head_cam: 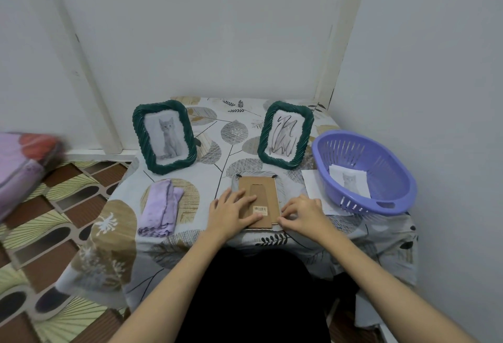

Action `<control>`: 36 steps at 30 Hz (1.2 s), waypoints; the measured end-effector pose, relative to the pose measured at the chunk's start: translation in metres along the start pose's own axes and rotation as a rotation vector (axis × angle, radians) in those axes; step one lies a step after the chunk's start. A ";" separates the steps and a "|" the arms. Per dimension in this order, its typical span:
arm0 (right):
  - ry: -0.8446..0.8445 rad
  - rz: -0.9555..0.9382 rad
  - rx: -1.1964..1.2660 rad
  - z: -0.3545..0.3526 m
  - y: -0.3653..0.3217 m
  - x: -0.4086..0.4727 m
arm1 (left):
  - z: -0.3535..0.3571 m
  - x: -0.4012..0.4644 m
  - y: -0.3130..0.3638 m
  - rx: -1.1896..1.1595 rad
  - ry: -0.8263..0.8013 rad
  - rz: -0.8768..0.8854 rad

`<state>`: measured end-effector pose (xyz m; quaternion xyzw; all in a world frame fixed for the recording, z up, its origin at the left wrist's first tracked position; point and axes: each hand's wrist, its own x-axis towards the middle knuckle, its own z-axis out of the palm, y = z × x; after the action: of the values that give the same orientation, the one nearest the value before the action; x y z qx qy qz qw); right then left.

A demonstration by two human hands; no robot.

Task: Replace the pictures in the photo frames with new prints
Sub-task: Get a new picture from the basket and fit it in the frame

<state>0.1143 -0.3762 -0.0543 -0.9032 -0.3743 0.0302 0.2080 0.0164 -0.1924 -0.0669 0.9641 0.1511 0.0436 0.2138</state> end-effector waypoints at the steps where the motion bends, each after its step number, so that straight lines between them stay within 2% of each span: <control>1: 0.032 0.053 0.150 0.000 0.001 0.001 | 0.000 -0.001 0.000 0.006 0.001 0.000; 3: 0.118 0.155 0.416 0.001 0.000 0.004 | 0.001 -0.001 0.000 0.011 -0.012 0.001; 4: 0.142 0.175 0.459 0.002 -0.001 0.005 | 0.000 -0.001 0.000 0.007 -0.027 0.001; 7: 0.037 0.177 0.369 0.004 -0.008 0.008 | -0.006 0.005 -0.003 -0.110 -0.063 -0.004; 10: -0.148 0.209 0.139 0.005 -0.018 0.008 | -0.019 0.006 -0.014 -0.432 -0.058 -0.012; 11: -0.174 0.205 0.064 0.006 -0.020 0.007 | -0.024 0.005 -0.020 -0.470 -0.088 0.006; 14: -0.175 0.191 -0.013 0.006 -0.024 0.007 | -0.035 -0.002 -0.035 -0.428 -0.218 0.052; 16: -0.177 0.201 -0.007 0.005 -0.026 0.007 | -0.037 -0.002 -0.037 -0.368 -0.236 0.064; 22: -0.157 0.201 -0.028 0.008 -0.024 0.004 | -0.028 -0.001 -0.036 -0.252 -0.146 0.126; 27: -0.158 0.210 -0.030 0.008 -0.027 0.003 | -0.015 -0.005 -0.036 -0.287 -0.019 0.130; 30: -0.161 0.219 -0.018 0.007 -0.027 0.002 | -0.016 -0.007 -0.034 -0.319 -0.018 0.127; 34: -0.153 0.249 0.122 0.001 -0.026 0.004 | -0.021 -0.008 -0.033 -0.447 0.097 0.039; 36: -0.122 0.278 0.207 -0.001 -0.025 0.005 | -0.022 -0.005 -0.033 -0.418 0.113 0.007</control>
<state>0.1012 -0.3573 -0.0423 -0.9166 -0.2526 0.1518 0.2703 -0.0008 -0.1573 -0.0610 0.8953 0.1474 0.1288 0.4002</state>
